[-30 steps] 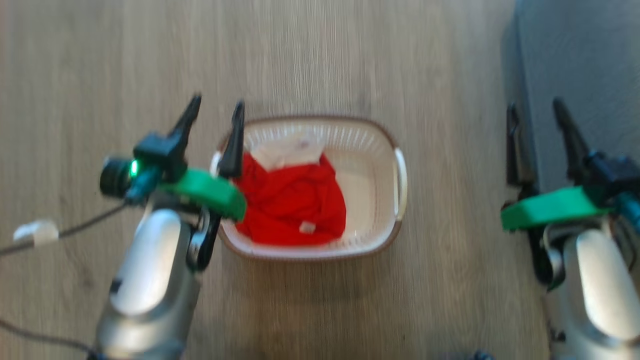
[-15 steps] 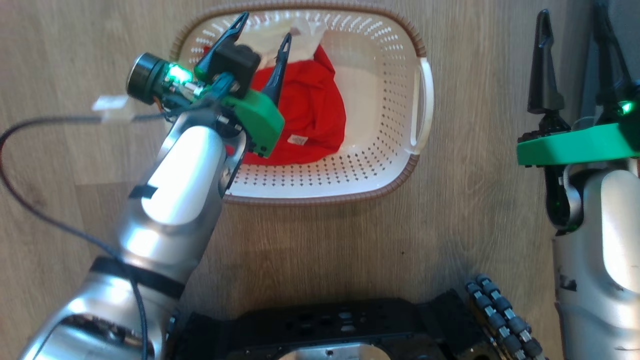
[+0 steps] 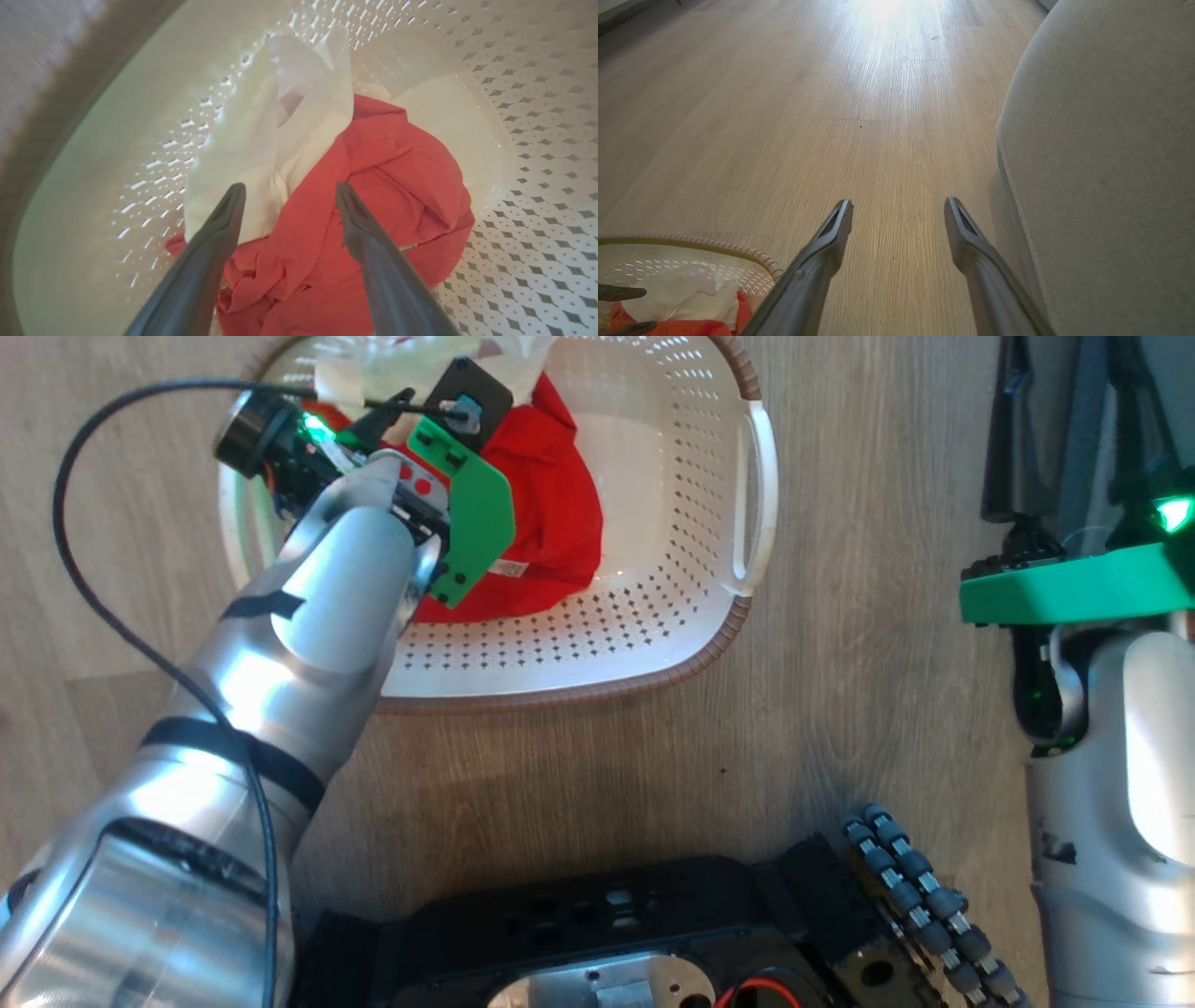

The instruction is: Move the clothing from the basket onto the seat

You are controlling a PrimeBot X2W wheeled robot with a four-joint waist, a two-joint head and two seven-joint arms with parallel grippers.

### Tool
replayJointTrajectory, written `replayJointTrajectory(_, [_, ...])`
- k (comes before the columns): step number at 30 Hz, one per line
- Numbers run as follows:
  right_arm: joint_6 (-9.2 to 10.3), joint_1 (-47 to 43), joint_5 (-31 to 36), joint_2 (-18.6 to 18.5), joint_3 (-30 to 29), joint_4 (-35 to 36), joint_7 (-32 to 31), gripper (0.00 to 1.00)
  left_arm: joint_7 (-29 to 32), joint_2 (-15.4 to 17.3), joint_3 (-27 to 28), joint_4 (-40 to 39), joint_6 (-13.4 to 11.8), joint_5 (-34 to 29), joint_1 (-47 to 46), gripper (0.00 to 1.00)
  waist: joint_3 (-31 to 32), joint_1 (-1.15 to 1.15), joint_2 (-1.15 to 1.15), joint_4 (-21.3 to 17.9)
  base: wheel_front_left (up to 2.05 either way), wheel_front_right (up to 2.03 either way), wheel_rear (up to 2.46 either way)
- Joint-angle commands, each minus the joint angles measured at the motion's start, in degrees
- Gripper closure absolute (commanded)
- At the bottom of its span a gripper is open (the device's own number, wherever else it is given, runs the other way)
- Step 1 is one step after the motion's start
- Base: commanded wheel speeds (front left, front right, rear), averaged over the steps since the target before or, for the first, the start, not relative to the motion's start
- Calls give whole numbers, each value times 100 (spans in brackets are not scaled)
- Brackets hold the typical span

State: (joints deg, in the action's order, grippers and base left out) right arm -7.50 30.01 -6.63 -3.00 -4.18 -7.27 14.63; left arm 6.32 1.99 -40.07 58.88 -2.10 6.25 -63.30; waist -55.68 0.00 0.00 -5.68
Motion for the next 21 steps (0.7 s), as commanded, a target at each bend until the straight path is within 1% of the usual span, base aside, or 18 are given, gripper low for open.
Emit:
replayJointTrajectory(1, [1,-142,-64,13,141,154,37,0,56,88,5,-15,17,47,-41,0,-95,0,0,-89,0,0,0])
replayJointTrajectory(9, [1,-111,-198,13,213,146,37,0,215,88,-339,462,-56,399,-285,0,-319,0,0,-286,0,0,0])
replayJointTrajectory(18, [1,-83,-238,13,291,198,37,0,317,88,-675,907,-261,483,-537,0,-437,0,0,-409,0,0,0])
replayJointTrajectory(21, [1,-93,-238,13,305,200,37,0,374,88,-720,976,-286,532,-573,0,-453,0,0,-426,0,0,0])
